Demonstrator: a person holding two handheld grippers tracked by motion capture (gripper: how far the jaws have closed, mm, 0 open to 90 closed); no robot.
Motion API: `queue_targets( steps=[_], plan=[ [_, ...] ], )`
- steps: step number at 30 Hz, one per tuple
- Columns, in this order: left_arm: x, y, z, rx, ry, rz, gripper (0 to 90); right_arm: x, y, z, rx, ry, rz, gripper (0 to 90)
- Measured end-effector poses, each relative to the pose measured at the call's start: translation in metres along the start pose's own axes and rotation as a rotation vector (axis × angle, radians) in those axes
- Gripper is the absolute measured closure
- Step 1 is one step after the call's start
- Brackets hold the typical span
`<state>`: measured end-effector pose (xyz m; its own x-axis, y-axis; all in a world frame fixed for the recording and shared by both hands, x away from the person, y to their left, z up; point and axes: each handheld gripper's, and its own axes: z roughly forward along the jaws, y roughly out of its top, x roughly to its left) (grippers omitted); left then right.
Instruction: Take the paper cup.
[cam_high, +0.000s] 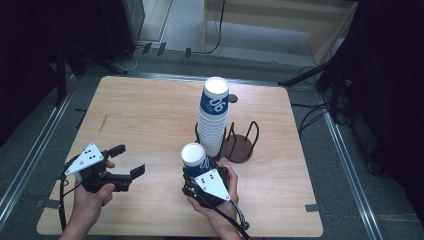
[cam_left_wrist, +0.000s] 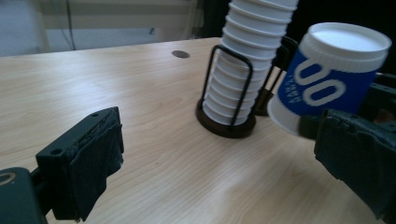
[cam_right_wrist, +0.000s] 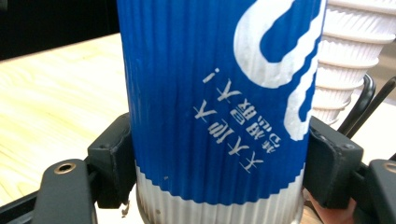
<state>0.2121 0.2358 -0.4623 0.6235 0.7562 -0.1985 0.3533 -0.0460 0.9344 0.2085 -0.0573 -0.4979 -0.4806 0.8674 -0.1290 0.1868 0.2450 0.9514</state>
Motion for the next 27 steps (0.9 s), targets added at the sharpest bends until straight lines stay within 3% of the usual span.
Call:
queue_targets(
  steps=[1,4,15,17,27],
  plan=[
    [-0.004,0.001,0.001,0.008,-0.009,0.017,2.3,0.002,-0.001,0.000,0.003,-0.008,-0.025,23.1],
    [-0.009,0.000,0.004,0.034,-0.028,0.039,2.3,0.003,-0.002,0.000,0.005,-0.013,-0.037,23.1],
    [-0.017,-0.004,0.014,0.102,-0.086,0.036,2.3,0.022,-0.011,0.006,0.024,-0.030,-0.182,23.1],
    [-0.019,-0.005,0.016,0.119,-0.098,0.042,2.3,0.028,-0.014,0.007,0.029,-0.029,-0.232,23.1],
    [-0.028,-0.007,0.025,0.154,-0.141,0.067,2.3,0.038,-0.021,0.010,0.025,-0.028,-0.310,23.1]
  ],
)
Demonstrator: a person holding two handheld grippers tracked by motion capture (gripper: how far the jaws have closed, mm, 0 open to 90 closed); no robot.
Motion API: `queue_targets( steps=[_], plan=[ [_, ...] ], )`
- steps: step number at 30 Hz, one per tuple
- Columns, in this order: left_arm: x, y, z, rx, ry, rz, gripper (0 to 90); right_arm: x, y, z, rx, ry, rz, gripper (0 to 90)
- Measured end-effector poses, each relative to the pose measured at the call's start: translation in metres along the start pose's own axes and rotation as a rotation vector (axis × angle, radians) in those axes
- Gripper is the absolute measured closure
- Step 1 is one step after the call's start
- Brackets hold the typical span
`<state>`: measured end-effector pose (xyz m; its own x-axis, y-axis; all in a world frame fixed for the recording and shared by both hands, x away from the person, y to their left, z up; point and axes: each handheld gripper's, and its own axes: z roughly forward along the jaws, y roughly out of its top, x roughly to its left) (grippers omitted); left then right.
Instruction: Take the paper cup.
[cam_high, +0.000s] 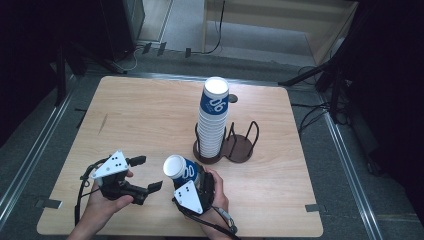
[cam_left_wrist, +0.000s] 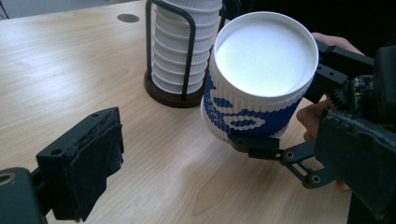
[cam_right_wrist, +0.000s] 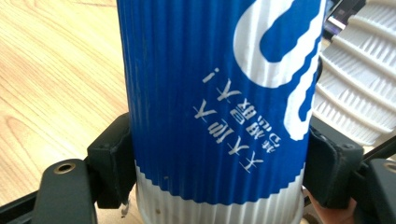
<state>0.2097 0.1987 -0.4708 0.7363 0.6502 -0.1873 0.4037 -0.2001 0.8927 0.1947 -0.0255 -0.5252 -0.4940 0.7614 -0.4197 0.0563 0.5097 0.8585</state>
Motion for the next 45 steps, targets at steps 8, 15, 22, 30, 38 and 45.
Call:
queue_targets(
  steps=[8,15,22,30,38,45],
  plan=[
    [-0.008,0.001,0.007,0.040,-0.043,0.016,2.4,0.011,0.000,-0.002,-0.031,-0.032,-0.112,23.1],
    [-0.010,0.000,0.012,0.071,-0.056,0.023,4.5,0.018,-0.001,-0.002,-0.052,-0.017,-0.169,23.1],
    [-0.012,0.000,0.015,0.096,-0.081,0.025,6.9,0.024,-0.002,-0.003,-0.071,-0.001,-0.221,22.5],
    [-0.015,-0.002,0.019,0.127,-0.119,0.020,15.3,0.030,-0.003,-0.006,-0.114,0.019,-0.274,21.8],
    [-0.013,-0.003,0.020,0.135,-0.107,0.021,25.7,0.031,-0.004,-0.006,-0.099,0.015,-0.268,17.2],
    [-0.009,-0.003,0.016,0.106,-0.111,0.009,27.0,0.026,-0.002,-0.006,-0.086,0.029,-0.218,11.9]
  ],
)
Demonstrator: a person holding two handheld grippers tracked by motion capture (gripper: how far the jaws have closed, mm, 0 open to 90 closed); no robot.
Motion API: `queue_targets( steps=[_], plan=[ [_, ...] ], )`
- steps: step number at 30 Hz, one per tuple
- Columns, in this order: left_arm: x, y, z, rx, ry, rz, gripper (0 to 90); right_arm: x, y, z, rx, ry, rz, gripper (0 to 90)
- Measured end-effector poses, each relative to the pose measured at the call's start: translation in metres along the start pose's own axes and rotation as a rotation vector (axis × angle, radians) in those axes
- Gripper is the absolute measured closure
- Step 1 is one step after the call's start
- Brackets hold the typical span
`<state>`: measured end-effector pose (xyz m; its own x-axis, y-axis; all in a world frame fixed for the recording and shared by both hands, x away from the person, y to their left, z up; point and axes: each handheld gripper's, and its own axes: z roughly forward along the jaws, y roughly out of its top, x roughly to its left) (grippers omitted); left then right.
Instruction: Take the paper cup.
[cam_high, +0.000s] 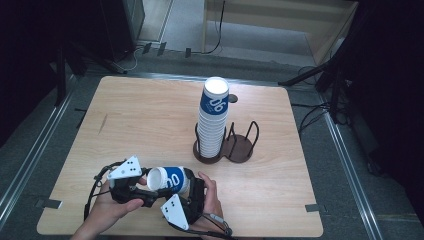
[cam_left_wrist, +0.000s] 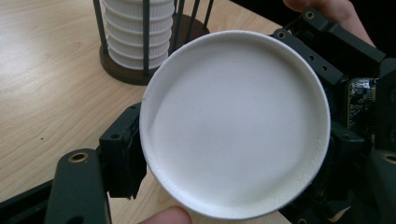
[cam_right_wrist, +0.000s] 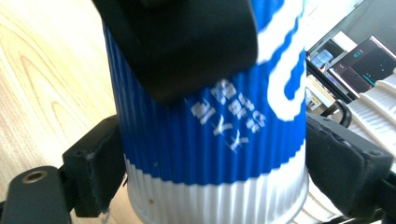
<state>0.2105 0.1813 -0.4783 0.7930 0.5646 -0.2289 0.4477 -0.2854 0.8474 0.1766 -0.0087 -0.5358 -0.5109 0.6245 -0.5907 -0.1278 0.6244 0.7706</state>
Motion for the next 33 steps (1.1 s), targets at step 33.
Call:
queue_targets(
  steps=[33],
  plan=[
    [0.025,-0.006,-0.035,-0.259,0.145,-0.035,27.2,-0.026,-0.002,-0.003,0.004,-0.034,0.194,2.5]
  ],
)
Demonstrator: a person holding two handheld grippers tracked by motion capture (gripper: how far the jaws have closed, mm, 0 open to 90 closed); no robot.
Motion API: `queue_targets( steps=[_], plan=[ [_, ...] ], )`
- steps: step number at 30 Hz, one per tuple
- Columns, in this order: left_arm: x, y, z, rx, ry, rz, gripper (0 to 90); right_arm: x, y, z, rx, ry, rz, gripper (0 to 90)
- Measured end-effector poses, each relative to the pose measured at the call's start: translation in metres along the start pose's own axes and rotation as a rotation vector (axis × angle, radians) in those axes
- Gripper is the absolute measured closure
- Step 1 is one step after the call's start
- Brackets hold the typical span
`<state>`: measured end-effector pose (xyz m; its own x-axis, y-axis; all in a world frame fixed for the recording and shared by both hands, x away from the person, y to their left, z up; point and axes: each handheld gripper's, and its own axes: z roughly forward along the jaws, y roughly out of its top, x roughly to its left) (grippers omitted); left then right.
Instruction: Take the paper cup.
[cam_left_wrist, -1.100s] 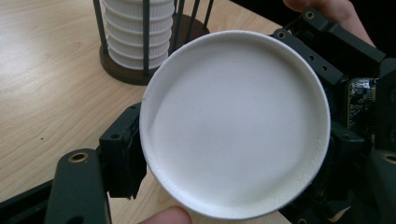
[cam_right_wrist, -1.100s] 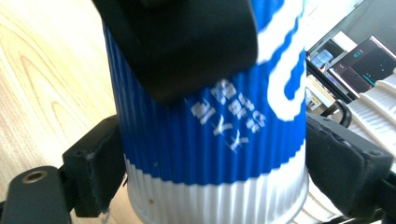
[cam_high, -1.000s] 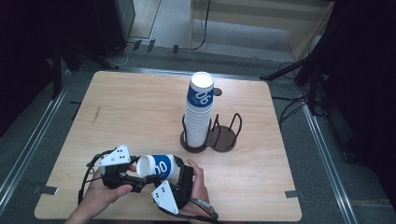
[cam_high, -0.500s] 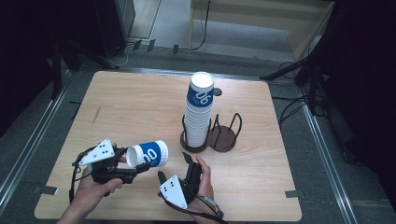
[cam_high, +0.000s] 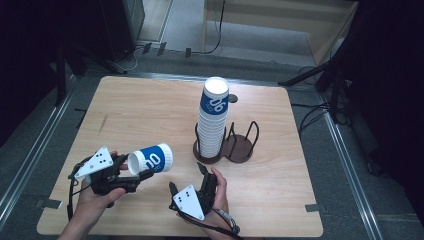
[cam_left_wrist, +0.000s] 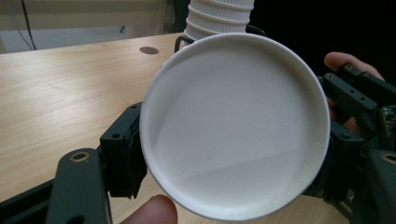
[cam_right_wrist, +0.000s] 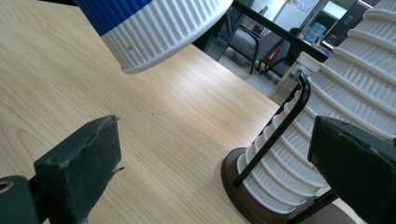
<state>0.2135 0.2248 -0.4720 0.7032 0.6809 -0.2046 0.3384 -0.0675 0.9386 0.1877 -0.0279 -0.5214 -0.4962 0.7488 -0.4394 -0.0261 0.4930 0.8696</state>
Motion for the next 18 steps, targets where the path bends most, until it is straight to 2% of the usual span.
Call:
queue_targets(
  steps=[6,12,16,18],
  plan=[
    [0.004,-0.006,0.000,-0.066,0.053,-0.026,26.8,0.002,0.004,0.002,0.003,0.002,0.040,3.2],
    [0.008,-0.009,-0.001,-0.105,0.093,-0.004,27.0,-0.002,0.010,0.003,0.001,-0.005,0.097,2.8],
    [0.009,-0.011,0.001,-0.128,0.100,-0.011,27.1,-0.009,0.015,0.005,0.009,0.003,0.192,2.1],
    [0.010,-0.013,0.002,-0.141,0.105,-0.011,27.1,-0.010,0.017,0.006,0.009,0.000,0.223,2.1]
  ],
)
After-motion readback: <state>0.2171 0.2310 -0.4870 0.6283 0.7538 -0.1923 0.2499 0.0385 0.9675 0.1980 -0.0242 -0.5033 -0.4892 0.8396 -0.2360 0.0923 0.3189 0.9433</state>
